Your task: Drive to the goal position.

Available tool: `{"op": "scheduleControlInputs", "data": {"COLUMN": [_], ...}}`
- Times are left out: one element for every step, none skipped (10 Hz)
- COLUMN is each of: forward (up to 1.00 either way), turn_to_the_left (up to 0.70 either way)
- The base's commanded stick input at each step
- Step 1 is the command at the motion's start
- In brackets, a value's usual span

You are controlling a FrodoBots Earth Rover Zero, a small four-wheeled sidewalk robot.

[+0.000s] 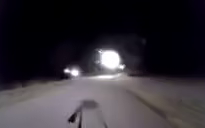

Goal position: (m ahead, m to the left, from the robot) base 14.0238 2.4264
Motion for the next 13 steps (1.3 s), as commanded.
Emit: {"op": "scheduleControlInputs", "data": {"forward": [1.0,1.0,1.0,1.0,1.0,1.0,1.0,1.0,1.0,1.0,1.0,1.0,1.0], "turn_to_the_left": [0.0,0.0,0.0,0.0,0.0,0.0,0.0,0.0,0.0,0.0,0.0,0.0,0.0]}}
